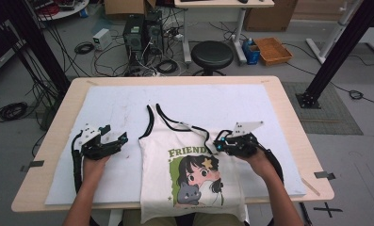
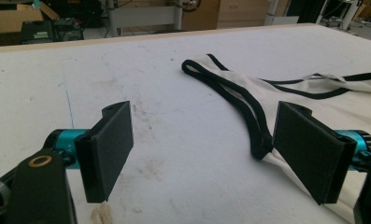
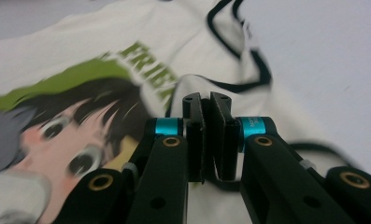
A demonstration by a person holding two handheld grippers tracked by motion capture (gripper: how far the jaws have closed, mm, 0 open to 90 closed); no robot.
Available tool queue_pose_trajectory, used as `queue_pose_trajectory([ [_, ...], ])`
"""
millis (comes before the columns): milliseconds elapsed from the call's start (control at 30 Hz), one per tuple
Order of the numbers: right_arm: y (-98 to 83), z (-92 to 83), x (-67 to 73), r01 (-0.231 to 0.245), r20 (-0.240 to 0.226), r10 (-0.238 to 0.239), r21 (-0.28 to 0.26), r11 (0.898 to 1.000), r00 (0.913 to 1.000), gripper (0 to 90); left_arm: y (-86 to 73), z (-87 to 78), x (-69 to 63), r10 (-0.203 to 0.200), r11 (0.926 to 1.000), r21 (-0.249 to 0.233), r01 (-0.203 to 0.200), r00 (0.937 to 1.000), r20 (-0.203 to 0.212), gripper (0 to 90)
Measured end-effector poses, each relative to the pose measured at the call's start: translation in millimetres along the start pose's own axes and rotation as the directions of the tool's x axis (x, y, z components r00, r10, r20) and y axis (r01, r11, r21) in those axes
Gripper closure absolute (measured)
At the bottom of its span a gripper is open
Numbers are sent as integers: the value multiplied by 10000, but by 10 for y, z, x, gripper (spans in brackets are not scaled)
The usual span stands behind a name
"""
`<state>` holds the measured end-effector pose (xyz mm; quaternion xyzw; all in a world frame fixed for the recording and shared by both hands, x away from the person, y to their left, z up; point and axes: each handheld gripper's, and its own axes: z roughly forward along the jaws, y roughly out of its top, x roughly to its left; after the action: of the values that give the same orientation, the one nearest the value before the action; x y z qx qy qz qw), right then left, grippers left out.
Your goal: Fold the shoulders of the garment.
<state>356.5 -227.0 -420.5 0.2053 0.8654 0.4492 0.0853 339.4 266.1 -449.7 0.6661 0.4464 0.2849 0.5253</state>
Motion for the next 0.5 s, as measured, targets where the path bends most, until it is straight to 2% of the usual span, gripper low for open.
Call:
queue_pose_trajectory([
  [67, -95, -26, 45, 10, -251, -3, 304, 9995, 9997, 848, 1, -2, 3, -54, 10000, 24, 54, 10000, -5, 206],
  [100, -133, -30, 57, -29, -368, 47, 467, 9989, 9993, 803, 1, -1, 4, -65, 10000, 22, 65, 10000, -7, 206],
  [133, -163, -30, 59, -229, -506, 257, 562, 9982, 9984, 721, 0, -2, 5, -82, 10000, 12, 82, 10000, -6, 206],
  [167, -181, -35, 59, -487, -604, 521, 569, 9972, 9968, 687, 0, -2, 5, -85, 10000, 9, 85, 10000, -5, 206],
  [233, -183, -63, 76, -782, -792, 788, 101, 9969, 9937, 626, 0, -2, 5, -79, 10000, 12, 79, 10000, -3, 206],
  [267, -133, -88, 103, -862, -846, 820, -477, 9951, 9930, 628, 0, -2, 4, -76, 10000, 13, 76, 10000, -4, 206],
  [367, -71, -43, 151, -776, -833, 718, -687, 9946, 9939, 668, 0, -1, 6, -104, 9999, -19, 104, 9999, 9, 206],
  [400, -50, 20, 185, -543, -741, 508, -460, 9975, 9960, 687, 0, -2, 8, -115, 9999, -24, 115, 9999, 4, 206],
  [433, -48, 163, 242, -130, -554, 147, 314, 9994, 9984, 747, 0, -3, 10, -111, 9999, -16, 111, 9999, 14, 206],
  [467, -48, 163, 242, -130, -554, 147, 314, 9994, 9984, 747, -1, -3, 9, -112, 9999, -26, 112, 9999, 10, 206],
  [500, -64, 222, 251, 25, -515, 11, 689, 9976, 9987, 778, -1, -2, 7, -109, 9999, -33, 109, 9999, 8, 206],
])
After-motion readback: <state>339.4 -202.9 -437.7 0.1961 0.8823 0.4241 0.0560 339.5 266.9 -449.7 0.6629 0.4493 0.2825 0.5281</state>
